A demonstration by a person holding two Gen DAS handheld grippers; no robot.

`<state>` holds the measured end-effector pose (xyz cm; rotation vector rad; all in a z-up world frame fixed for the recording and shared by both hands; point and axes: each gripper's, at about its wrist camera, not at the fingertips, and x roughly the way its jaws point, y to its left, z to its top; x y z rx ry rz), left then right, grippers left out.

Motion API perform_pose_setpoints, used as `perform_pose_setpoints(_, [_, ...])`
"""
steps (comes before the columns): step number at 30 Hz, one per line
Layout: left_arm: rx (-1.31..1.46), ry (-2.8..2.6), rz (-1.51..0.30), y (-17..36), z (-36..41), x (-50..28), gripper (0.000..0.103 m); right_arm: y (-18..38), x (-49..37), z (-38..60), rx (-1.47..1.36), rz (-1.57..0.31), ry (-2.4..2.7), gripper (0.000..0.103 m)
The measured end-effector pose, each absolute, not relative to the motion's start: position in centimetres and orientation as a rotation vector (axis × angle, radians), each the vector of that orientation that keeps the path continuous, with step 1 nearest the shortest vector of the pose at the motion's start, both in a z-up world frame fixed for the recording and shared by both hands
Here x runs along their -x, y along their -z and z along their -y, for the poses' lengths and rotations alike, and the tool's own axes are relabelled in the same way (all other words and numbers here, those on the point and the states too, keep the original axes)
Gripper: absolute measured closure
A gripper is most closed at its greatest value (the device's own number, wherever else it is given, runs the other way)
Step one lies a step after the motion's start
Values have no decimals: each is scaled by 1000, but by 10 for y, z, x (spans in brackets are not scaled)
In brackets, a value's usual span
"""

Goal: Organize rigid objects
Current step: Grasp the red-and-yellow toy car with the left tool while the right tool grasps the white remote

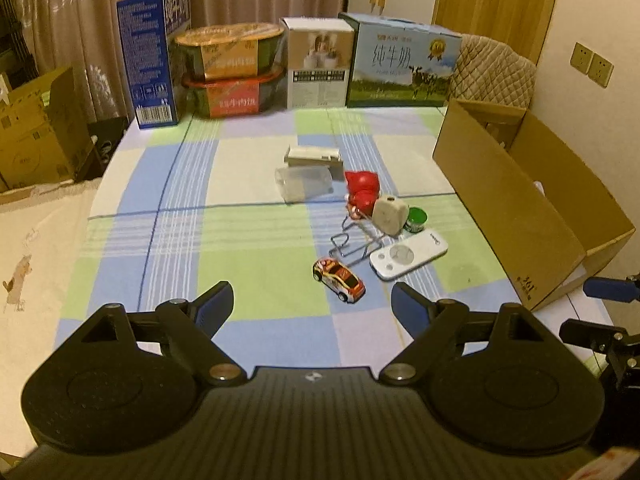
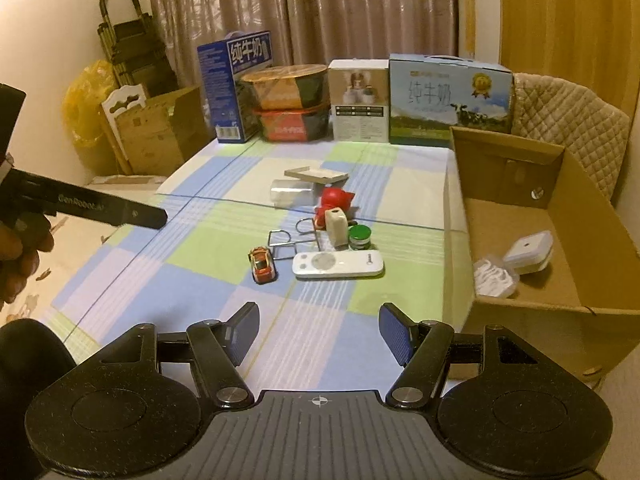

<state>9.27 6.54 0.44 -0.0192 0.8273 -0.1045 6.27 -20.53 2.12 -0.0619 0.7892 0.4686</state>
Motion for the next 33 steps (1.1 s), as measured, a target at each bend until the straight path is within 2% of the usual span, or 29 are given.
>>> perform_pose_setpoints(10, [39, 108, -874, 35, -57, -126, 20, 15, -90, 185, 89, -814, -468, 40])
perform_pose_setpoints(14, [52, 124, -895, 54, -54, -143, 27, 35, -110, 181, 88, -830, -461, 40])
perform_pose_setpoints(21, [73, 133, -913, 85, -47, -173, 28, 67, -143, 174, 113, -844, -460, 40])
perform_pose_setpoints(31, [73, 156, -942, 120, -34, -209, 43, 101, -176, 163, 219, -839, -456, 39])
perform_pose_setpoints(33, [49, 166, -953, 124, -32, -212, 55, 108, -183, 161, 238, -847, -444, 34])
